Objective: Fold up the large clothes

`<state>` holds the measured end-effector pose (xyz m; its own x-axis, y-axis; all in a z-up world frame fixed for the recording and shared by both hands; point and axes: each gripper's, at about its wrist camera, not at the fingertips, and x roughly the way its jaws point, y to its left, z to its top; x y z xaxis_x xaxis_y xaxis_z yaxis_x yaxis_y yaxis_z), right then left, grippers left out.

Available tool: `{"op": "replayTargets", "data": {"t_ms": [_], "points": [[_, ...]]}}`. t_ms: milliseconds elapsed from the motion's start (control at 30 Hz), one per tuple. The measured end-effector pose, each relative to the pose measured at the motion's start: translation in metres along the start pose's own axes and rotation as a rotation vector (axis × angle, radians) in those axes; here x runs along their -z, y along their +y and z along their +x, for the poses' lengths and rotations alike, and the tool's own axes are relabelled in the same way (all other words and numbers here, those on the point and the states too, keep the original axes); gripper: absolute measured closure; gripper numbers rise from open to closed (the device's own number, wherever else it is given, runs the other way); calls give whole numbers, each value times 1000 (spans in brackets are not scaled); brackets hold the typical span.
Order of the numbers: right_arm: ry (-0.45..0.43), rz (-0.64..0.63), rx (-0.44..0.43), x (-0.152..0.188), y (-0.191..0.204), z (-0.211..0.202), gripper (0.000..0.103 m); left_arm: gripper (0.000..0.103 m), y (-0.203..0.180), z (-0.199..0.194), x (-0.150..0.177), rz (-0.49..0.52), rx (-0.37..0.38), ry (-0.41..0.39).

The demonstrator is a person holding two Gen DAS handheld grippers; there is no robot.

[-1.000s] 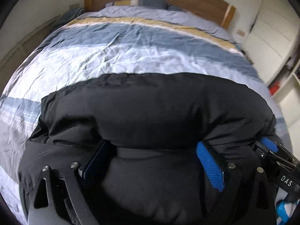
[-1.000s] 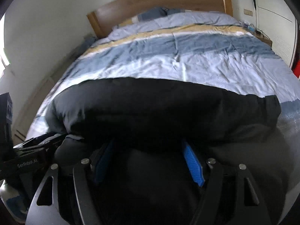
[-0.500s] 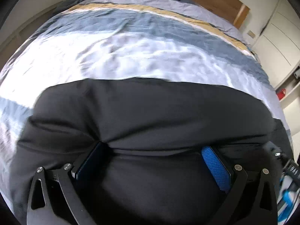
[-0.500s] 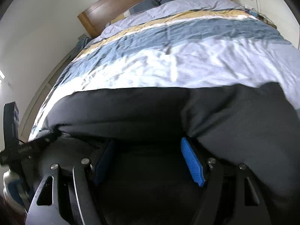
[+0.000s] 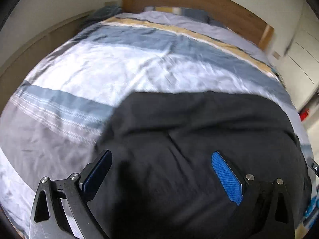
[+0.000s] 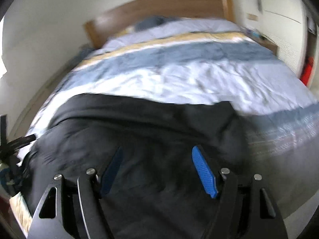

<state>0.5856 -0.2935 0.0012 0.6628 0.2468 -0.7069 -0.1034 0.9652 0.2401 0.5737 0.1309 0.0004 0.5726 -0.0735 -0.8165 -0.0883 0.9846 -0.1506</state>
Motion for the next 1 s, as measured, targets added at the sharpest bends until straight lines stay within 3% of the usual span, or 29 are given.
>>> {"op": "replayTargets", "data": {"t_ms": [67, 167, 267, 367, 467, 600, 1000], "points": [[31, -23, -32, 13, 13, 6, 32, 4, 1, 10, 9, 19, -25, 52], [91, 5, -30, 35, 6, 20, 32, 3, 28, 15, 23, -57, -52, 109], [91, 53, 26, 45, -15, 11, 32, 3, 51, 4, 32, -91, -139, 118], [113, 61, 114, 50, -29, -5, 32, 3, 61, -26, 44, -103, -143, 65], [105, 80, 130, 56, -33, -30, 32, 3, 54, -63, 64, -80, -142, -15], [74, 89, 109, 68, -28, -66, 32, 3, 38, -109, 98, -42, -112, -106], [34, 75, 49, 128, 15, -169, 31, 3, 11, -207, 190, 50, -85, -242]]}}
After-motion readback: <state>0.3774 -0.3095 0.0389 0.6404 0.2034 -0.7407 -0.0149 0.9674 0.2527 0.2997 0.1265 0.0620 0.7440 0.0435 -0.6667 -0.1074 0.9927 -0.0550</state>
